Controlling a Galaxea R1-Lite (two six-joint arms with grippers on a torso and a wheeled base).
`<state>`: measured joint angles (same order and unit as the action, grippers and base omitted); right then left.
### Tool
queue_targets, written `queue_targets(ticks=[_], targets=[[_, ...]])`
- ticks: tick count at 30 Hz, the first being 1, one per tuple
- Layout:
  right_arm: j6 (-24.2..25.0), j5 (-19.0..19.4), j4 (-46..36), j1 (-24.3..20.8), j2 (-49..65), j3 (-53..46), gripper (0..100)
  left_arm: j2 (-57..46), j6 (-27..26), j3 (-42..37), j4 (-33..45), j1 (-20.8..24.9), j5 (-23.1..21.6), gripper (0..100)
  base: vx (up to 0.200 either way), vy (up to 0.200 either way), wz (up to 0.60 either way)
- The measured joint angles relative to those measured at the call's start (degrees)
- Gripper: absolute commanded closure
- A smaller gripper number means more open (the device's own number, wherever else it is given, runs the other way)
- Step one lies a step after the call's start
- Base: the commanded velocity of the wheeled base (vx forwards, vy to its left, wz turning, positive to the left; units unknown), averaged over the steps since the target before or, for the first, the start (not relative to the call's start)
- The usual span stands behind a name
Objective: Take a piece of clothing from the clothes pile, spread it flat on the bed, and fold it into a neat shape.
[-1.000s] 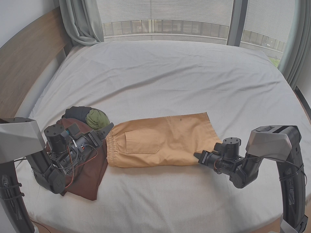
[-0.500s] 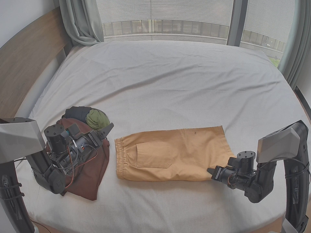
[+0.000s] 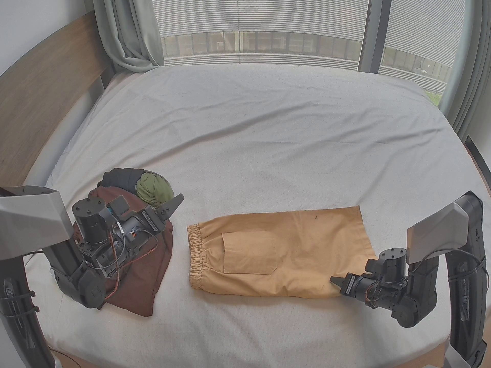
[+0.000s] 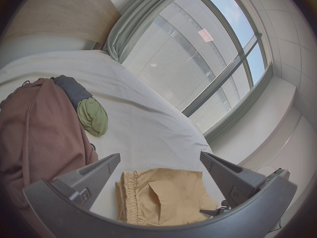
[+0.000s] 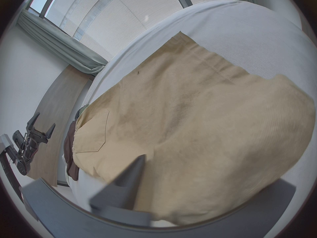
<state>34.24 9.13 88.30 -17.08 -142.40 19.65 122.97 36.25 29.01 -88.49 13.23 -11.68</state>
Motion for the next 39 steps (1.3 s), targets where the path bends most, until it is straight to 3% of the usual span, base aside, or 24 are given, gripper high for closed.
queue_targets(ticks=[10, 17, 22, 28, 35, 39], targets=[[-2.83, 0.46, 0.16, -1.49, 1.16, -6.68, 0, -0.12, 0.15, -0.41, 0.0, 0.68, -1.95, 0, 0.0, 0.0, 0.0], [-3.71, 2.39, -0.02, -5.29, 5.02, -14.12, 0, 0.46, -0.71, -2.58, 0.04, 0.22, -7.17, 0, 0.0, 0.0, 0.0], [-3.62, 2.72, -0.02, -8.47, 9.11, -16.26, 0, 1.15, -0.76, -3.13, 0.02, 0.11, -8.3, 0, 0.0, 0.0, 0.0], [-3.35, 3.34, -0.02, -10.97, 14.51, -15.74, 0, 2.76, -0.73, -3.06, 0.0, 0.13, -8.66, 0, 0.0, 0.0, 0.0], [-0.52, 7.18, 0.02, -11.69, 18.62, -10.18, 0, 5.6, -0.29, -2.76, -0.07, 0.09, -9.31, 0, 0.0, 0.0, 0.0], [0.9, 7.58, 0.05, -11.72, 19.36, -8.24, 0, 6.56, 2.39, -2.61, -0.16, 0.24, -9.45, 0, 0.0, 0.0, 0.0]])
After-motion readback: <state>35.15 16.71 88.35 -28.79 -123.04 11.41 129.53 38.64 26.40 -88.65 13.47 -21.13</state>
